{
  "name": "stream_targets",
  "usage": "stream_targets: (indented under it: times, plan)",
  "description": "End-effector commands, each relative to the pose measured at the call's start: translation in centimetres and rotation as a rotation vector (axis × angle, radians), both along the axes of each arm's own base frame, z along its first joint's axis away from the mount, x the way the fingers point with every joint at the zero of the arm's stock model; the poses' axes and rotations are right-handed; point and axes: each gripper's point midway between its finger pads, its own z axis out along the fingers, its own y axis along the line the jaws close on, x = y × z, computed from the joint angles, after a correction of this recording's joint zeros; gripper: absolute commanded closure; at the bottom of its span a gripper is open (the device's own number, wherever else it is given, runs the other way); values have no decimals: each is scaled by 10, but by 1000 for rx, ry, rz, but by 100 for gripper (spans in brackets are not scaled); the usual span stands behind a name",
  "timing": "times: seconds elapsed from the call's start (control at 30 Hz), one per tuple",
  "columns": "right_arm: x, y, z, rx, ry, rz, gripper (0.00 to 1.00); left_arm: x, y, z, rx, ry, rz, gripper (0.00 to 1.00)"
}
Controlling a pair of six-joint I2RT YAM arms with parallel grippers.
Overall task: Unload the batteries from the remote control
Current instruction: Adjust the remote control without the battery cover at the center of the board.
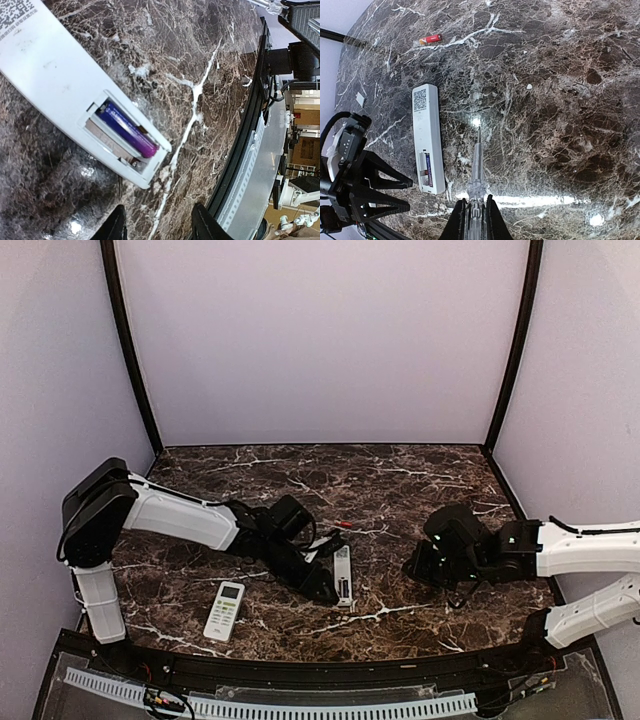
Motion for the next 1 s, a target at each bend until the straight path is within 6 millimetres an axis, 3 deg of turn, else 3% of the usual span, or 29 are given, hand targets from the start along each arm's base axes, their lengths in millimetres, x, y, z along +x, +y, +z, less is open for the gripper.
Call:
stream_targets:
  times: [0.0,0.13,0.57,0.77,0.97]
  plan:
    - [1,1,-3,8,1,5,100,-8,-6,31,-95,-10,25,56]
    - [2,14,-2,34,-4,50,100,1,-4,46,-98,-58,74,56]
    - [19,51,-4,30,-33,137,100,50,25,56,-79,-99,283,53]
    - [29,68,-12,31,-30,167,100,92,70,75,-74,-166,386,53]
    - [42,82,-13,20,-43,194,100,136,124,114,-70,-294,477,51]
